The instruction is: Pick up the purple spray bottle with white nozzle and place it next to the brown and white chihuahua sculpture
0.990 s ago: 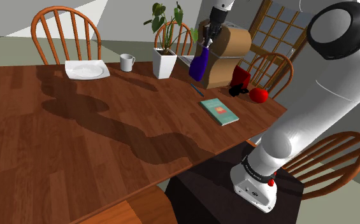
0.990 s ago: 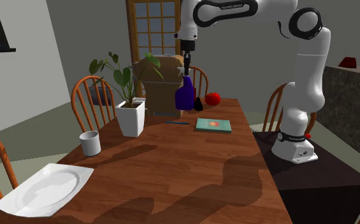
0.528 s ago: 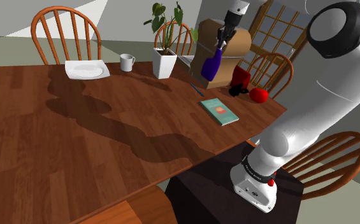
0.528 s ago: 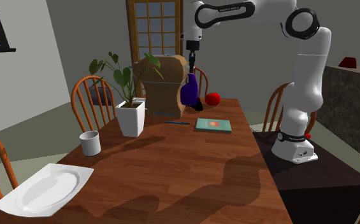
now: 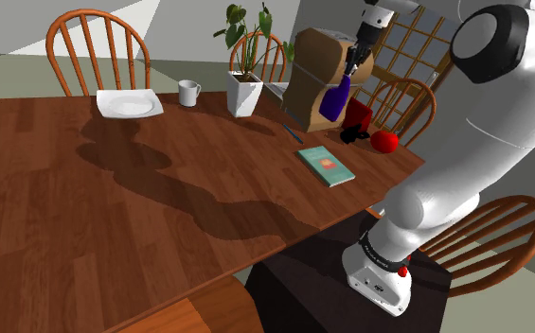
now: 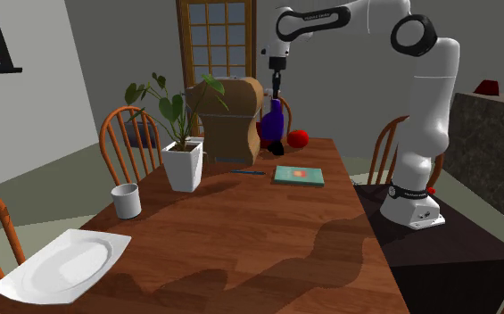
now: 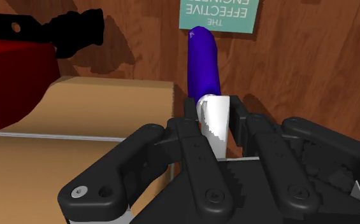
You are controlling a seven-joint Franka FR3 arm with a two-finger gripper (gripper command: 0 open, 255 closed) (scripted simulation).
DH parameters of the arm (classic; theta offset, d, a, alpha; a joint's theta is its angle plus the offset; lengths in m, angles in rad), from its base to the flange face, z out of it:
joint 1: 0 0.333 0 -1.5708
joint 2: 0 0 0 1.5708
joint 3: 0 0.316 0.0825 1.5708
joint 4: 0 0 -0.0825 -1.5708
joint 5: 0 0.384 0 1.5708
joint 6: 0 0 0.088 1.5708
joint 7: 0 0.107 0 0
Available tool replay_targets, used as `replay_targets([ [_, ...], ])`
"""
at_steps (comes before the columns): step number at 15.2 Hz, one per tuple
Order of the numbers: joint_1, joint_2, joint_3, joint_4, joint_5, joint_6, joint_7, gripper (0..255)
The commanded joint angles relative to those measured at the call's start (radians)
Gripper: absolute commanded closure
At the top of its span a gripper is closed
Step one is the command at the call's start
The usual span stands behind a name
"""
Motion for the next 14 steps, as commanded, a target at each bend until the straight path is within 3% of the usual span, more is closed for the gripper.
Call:
replay_targets([
  [1, -0.028, 0.021, -0.025, 0.021, 0.008, -0.002, -0.055, 255],
  [8, -0.122, 0.122, -0.094, 0.145, 0.051, -0.036, -0.216, 255],
  [14, -0.118, 0.111, -0.092, 0.050, 0.048, 0.049, -0.217, 255],
])
